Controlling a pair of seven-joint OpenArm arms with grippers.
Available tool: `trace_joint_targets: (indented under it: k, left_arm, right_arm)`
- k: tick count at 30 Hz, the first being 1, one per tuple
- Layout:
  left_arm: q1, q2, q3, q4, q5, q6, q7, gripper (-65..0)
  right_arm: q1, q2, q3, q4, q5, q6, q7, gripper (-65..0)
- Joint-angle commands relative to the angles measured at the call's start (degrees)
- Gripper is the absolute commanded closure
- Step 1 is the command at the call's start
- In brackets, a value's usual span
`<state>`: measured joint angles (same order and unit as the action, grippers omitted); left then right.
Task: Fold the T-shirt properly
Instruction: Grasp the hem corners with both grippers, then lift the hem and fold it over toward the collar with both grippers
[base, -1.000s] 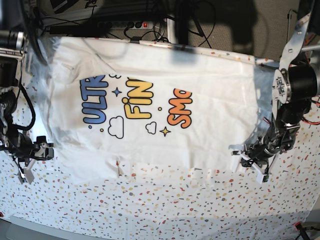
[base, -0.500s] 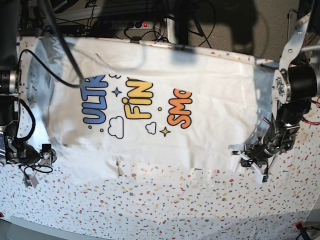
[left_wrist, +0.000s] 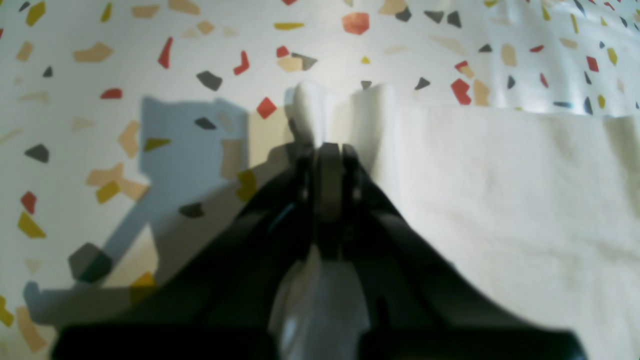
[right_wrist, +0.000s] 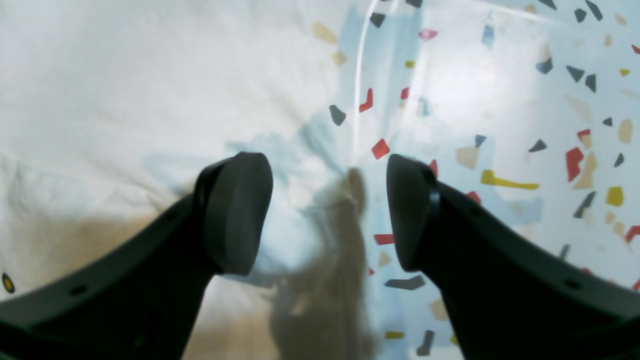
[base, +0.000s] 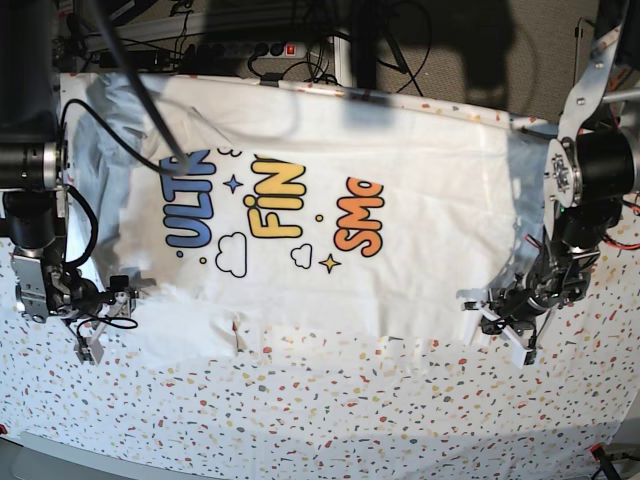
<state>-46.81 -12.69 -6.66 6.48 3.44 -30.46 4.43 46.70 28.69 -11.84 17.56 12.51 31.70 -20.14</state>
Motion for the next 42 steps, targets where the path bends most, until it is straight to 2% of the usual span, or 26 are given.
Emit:
trace_joint_targets:
  k: [1, 4, 7, 12, 16, 20, 22, 26, 30, 34, 38, 42]
  left_arm:
    - [-1.60, -0.37, -0.04, 0.50, 0.17, -0.22, -0.17, 0.0]
    - [-1.60, -0.37, -0.04, 0.50, 0.17, -0.22, -0.17, 0.0]
    - [-1.60, -0.37, -0.04, 0.50, 0.15, -0.22, -0.20, 0.0]
    - [-1.60, -0.37, -0.04, 0.50, 0.13, -0.22, -0.17, 0.0]
    - [-1.60, -0.35, -0.04, 0.50, -0.02, -0.22, -0.20, 0.0]
    - [-1.62, -0.33, -0.04, 0.50, -0.09, -0.22, -1.49, 0.0]
    - [-1.77, -0.39, -0.04, 0.52, -1.79, -0.22, -2.40, 0.0]
    - [-2.93, -0.61, -0.04, 0.96, -5.55, -0.22, -2.97, 0.0]
    - [-5.25, -0.70, -0.04, 2.23, -5.49, -0.22, -1.29, 0.0]
    - [-6.60, -0.83, -0.04, 3.04, -8.33, -0.26, 0.55, 0.0]
    - [-6.58, -0.76, -0.04, 3.82, -8.63, -0.57, 1.14, 0.0]
    - [-6.36, -0.39, -0.04, 3.82, -8.66, -2.67, 1.29, 0.0]
  right_arm:
    - [1.66, 0.81, 0.09, 0.57, 0.52, -0.33, 1.11, -35.5]
    - [1.16, 0.70, 0.09, 0.31, 0.52, -0.35, 1.07, -31.2]
    - [1.07, 0.68, 0.09, 0.15, 0.55, -0.35, 1.03, -30.0]
    - [1.07, 0.68, 0.15, -1.57, 1.38, -3.04, 0.87, -13.0]
    - [1.05, 0.70, 0.15, -2.78, 1.33, -5.03, 3.19, -0.7]
    - [1.31, 0.68, 0.15, -2.75, 1.36, -4.70, 9.70, 0.0]
    - [1.95, 0.68, 0.15, -2.75, 0.85, -3.82, 9.62, 0.0]
    - [3.15, 0.70, 0.13, -2.67, -3.54, 0.83, 8.39, 0.0]
    - [3.13, 1.57, 0.15, -1.03, -3.74, 8.13, 8.55, 0.0]
    - [3.10, 3.10, 0.15, 1.18, -3.52, 8.30, 8.52, 0.0]
    - [2.34, 5.20, 0.15, 2.82, -0.42, 8.30, 8.59, 0.0]
    - [0.31, 6.82, 0.15, 6.84, 2.23, 8.30, 8.66, 0.0]
